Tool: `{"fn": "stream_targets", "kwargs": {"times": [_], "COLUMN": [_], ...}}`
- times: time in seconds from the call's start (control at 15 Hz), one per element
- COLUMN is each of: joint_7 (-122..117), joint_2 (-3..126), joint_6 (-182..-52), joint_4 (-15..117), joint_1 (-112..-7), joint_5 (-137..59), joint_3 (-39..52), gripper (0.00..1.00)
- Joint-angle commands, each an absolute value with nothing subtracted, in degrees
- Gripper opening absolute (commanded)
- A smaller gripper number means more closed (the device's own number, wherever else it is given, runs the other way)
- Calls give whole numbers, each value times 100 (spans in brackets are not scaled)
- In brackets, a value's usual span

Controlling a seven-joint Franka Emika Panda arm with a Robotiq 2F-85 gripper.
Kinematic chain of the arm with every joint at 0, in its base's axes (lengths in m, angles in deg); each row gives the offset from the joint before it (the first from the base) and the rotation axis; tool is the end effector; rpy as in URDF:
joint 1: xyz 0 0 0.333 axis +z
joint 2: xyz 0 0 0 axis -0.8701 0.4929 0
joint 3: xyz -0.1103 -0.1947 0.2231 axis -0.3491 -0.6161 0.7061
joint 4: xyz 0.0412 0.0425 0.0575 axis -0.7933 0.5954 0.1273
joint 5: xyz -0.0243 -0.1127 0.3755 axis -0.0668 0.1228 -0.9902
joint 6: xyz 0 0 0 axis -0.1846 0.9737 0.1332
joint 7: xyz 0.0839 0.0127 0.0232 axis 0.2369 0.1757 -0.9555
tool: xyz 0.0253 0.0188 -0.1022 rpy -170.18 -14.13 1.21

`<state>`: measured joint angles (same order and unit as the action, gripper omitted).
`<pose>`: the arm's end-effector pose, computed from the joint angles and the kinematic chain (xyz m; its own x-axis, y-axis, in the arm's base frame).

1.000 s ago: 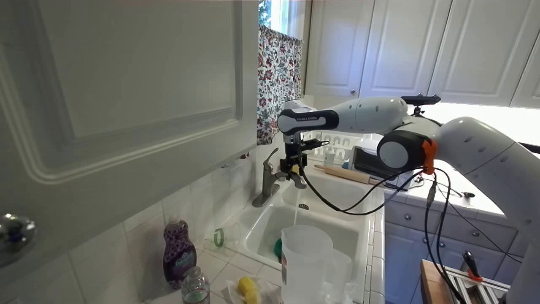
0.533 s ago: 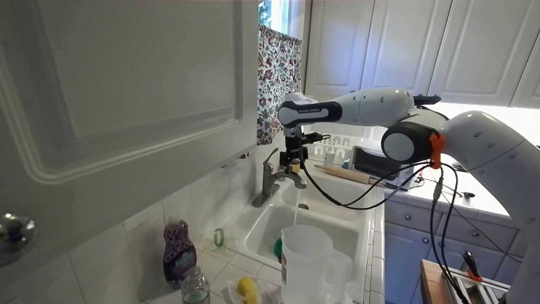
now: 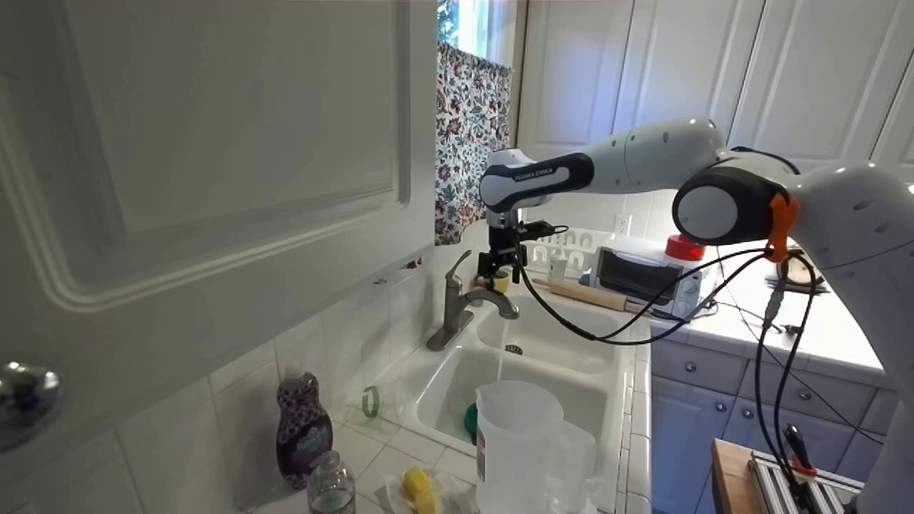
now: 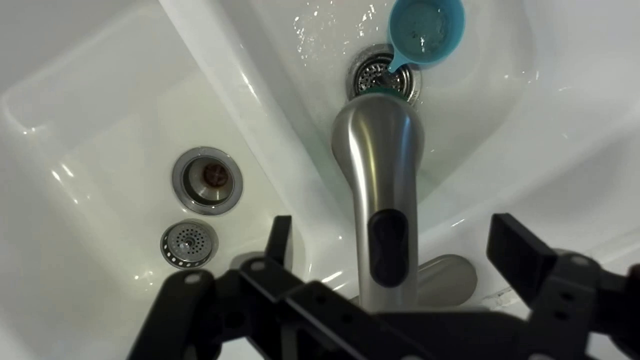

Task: Fix the tap

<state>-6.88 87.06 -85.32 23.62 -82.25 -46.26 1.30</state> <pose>0.6592 -0.3468 0.3719 0.8624 -0.5030 -0.0568 -0.5018 -0.8643 0.0347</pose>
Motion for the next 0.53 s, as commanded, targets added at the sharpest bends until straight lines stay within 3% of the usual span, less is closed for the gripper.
{"fn": "stream_targets", "kwargs": {"times": [0.0, 0.2, 0.27, 0.47], "joint_7": [-760, -759, -720, -723], "joint_2": [7879, 7496, 8071, 7785], "joint_6": [-9147, -9492, -9160, -9284], "joint_4": [3745, 4383, 3549, 3962], "joint_1": [-8125, -8082, -8134, -8086], "joint_5": [-4566, -4561, -4659, -4663], "joint_3": [94, 106, 73, 62], "gripper": [100, 100, 100, 100]}}
